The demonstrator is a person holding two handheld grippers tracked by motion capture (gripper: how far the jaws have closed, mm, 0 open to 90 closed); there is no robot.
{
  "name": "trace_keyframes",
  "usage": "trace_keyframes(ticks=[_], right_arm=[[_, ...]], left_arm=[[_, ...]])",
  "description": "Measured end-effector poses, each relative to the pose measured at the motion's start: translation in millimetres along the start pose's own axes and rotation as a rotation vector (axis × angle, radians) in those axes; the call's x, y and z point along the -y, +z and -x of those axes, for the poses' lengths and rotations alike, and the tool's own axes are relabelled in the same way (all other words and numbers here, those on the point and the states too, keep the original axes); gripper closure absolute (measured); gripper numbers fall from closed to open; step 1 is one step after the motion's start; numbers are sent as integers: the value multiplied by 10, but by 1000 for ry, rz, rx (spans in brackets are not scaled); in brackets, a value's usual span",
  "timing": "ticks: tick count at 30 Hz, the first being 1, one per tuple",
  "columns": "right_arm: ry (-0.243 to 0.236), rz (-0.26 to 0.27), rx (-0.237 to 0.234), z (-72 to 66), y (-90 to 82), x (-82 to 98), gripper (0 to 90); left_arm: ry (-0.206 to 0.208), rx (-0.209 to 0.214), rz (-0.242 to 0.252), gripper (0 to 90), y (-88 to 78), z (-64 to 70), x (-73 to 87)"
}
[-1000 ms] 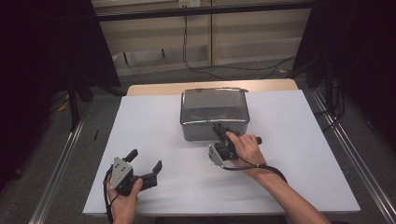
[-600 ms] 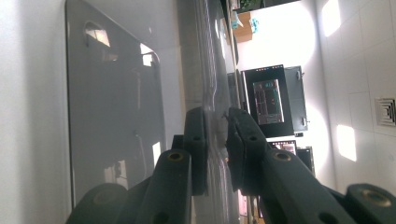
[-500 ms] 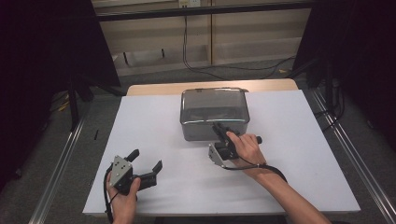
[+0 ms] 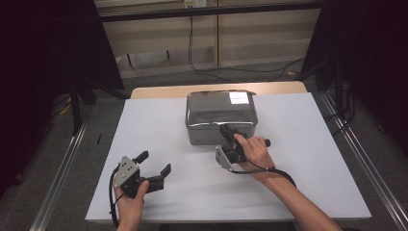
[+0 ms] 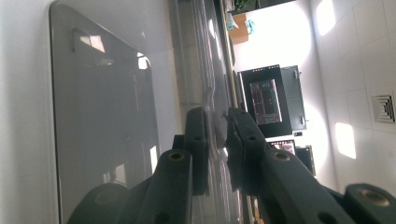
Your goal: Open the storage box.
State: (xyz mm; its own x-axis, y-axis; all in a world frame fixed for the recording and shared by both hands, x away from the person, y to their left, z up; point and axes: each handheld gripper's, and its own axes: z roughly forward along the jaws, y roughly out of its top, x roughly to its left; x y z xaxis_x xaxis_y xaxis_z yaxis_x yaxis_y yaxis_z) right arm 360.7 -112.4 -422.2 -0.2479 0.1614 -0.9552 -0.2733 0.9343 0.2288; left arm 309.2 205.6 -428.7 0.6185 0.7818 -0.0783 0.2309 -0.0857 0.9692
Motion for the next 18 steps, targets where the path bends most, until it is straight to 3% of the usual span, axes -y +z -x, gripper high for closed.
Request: trace_keyframes(ticks=[2,4,5,14,18], right_arm=[[-1,-6,-1,-8,-2,-2,790],[-3,-5,0,-8,0,-2,790],[-3,-2,1,-5,1,-2,791],[8,0,5,23,-5,2,792],[12,4,11,37,-6,-2,793]], left_arm=[[18,0,6,46,16,3,-20],[8,3,12,40,44,12,-39],[26,7,3,34,55,3,-51],[33,36,10,29,235,-27,-105],[53,30,17,30,308,-43,-139]])
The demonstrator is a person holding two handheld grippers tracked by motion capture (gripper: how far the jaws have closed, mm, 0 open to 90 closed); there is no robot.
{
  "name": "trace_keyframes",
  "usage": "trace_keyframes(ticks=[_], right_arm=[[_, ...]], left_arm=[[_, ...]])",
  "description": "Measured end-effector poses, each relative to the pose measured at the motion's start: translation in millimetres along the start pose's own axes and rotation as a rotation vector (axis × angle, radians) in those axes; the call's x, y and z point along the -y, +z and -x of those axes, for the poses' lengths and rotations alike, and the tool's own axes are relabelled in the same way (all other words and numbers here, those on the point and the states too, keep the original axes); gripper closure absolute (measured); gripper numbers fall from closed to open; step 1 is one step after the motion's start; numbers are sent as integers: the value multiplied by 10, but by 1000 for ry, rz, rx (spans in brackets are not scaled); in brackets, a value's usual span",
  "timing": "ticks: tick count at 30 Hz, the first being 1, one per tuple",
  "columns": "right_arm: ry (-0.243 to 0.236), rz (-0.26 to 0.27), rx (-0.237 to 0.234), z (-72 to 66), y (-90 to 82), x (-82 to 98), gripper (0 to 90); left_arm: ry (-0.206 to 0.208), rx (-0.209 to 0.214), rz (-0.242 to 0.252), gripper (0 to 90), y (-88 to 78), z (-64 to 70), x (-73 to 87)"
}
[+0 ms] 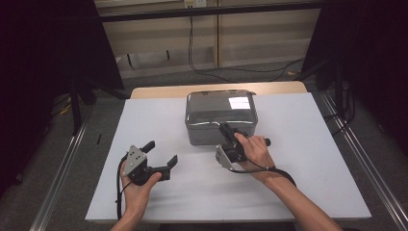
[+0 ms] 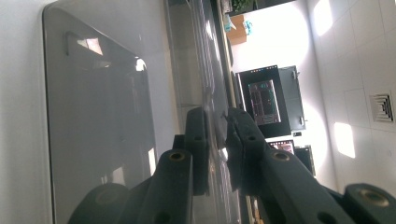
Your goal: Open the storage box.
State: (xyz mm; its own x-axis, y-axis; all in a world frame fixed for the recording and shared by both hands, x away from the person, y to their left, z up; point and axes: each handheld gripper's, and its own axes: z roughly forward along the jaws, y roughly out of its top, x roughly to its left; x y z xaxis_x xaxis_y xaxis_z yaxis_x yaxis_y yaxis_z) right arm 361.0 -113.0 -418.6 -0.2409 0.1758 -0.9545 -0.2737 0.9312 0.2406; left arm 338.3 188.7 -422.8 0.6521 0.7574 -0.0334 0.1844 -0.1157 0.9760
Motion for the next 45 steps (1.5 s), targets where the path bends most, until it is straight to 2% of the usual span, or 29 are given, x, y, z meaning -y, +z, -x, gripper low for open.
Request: trace_keyframes(ticks=[3,6,9,14,20,26,32,35,39,40,45], right_arm=[[2,1,2,14,-4,7,794],[7,0,5,39,-9,6,796],[10,4,8,54,-5,-1,797],[12,8,8,82,-6,3,798],[13,13,14,87,0,0,799],[12,9,18,128,-8,-5,804],[7,13,24,171,2,-17,808],[9,11,23,174,2,-13,808],[12,16,28,182,6,-15,807],[11,17,29,184,7,-14,808],[25,20,36,216,10,-12,808]], left_arm=[[6,0,6,28,32,-14,-20],[0,28,47,23,95,-41,-51],[-7,46,49,20,136,-53,-67],[19,32,50,19,200,-78,-86],[18,38,46,19,315,-108,-126],[18,21,41,20,433,-131,-157],[59,32,32,34,544,-140,-214],[62,35,37,45,571,-147,-235],[101,22,29,52,643,-176,-291],[97,20,43,60,679,-200,-309],[97,15,44,72,778,-244,-342]])
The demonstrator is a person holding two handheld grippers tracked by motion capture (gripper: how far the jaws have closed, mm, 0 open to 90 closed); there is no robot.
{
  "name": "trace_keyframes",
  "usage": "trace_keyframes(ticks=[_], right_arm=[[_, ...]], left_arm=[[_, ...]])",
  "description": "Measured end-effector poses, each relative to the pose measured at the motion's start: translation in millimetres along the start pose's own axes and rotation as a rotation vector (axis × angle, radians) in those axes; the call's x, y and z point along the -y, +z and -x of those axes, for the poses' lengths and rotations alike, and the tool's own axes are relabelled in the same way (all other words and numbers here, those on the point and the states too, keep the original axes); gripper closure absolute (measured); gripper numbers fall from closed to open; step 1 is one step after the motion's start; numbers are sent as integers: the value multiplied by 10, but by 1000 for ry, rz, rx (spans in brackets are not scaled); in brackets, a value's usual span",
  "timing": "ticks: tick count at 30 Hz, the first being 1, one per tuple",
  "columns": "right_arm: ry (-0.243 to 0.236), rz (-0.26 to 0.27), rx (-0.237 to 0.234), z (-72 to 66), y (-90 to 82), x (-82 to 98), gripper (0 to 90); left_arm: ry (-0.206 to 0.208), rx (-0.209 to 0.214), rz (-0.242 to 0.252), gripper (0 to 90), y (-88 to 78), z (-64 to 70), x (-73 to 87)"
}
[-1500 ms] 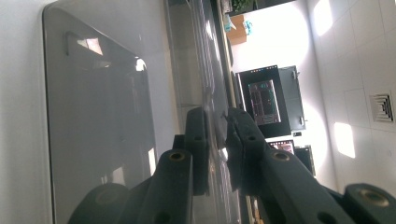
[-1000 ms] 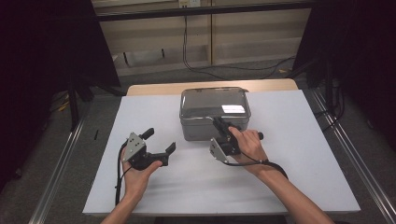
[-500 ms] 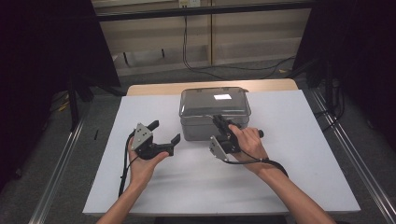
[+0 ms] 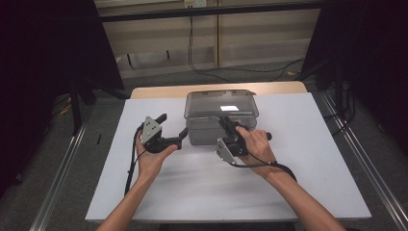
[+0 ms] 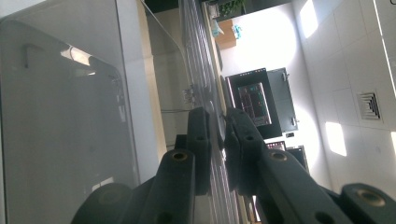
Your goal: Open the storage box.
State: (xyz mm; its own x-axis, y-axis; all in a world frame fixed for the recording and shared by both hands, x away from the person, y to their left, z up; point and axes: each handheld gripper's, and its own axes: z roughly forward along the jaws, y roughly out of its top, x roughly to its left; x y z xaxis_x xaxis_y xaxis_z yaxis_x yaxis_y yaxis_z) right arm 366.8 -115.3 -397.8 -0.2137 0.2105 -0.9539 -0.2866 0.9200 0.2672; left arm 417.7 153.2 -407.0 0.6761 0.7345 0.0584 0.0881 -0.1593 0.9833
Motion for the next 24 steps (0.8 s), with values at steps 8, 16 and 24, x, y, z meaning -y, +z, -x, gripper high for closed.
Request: trace_keyframes(ticks=[8,16,24], right_arm=[[2,-1,0,9,1,-6,808],[2,0,3,54,10,-14,810],[0,-2,6,62,12,-16,812]], left_arm=[[3,8,-3,94,123,-23,-10],[-27,26,1,99,296,-21,15],[1,-13,0,147,388,-76,-2]])
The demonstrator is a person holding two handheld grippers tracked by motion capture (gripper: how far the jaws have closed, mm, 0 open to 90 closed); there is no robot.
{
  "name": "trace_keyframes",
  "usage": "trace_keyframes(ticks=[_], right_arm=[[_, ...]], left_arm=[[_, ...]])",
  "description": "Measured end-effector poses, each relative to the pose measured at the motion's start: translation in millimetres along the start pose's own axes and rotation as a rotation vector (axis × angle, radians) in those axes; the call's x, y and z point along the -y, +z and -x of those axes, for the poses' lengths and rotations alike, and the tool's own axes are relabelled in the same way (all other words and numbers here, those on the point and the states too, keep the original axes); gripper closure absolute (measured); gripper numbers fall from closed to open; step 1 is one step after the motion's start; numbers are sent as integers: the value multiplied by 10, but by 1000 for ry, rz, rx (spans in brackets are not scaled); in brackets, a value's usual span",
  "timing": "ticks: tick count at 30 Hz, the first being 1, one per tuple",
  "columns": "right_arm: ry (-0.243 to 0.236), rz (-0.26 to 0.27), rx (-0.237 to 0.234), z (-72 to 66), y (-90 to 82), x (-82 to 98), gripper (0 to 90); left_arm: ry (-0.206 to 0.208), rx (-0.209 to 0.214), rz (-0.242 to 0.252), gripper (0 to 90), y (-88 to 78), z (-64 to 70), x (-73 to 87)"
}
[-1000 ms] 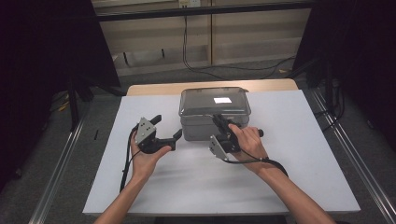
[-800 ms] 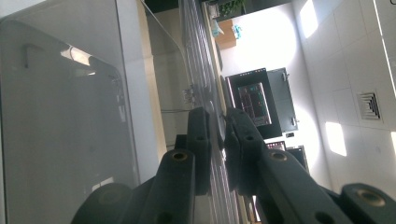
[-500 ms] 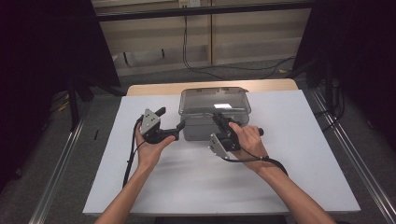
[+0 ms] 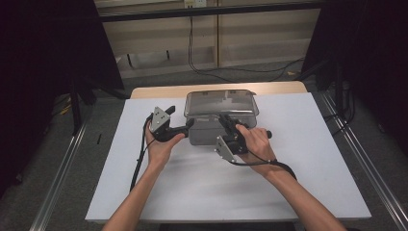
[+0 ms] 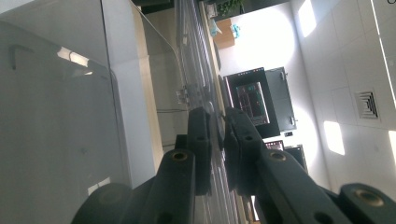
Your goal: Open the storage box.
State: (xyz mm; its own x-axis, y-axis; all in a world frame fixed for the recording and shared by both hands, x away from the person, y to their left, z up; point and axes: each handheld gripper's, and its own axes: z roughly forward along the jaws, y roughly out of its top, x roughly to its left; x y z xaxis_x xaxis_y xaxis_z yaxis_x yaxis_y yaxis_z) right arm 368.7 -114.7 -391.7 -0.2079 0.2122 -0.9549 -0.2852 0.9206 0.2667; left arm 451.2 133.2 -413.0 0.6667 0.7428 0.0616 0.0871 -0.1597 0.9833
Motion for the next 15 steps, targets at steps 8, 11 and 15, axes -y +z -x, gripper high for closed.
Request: trace_keyframes(ticks=[8,11,15], right_arm=[[2,0,-4,-5,2,7,810],[-10,3,-9,-14,11,1,809],[3,2,-11,-7,7,7,806]], left_arm=[[10,-4,21,171,31,-44,-28],[29,9,29,221,47,-49,-14],[26,22,40,265,72,-61,-5]])
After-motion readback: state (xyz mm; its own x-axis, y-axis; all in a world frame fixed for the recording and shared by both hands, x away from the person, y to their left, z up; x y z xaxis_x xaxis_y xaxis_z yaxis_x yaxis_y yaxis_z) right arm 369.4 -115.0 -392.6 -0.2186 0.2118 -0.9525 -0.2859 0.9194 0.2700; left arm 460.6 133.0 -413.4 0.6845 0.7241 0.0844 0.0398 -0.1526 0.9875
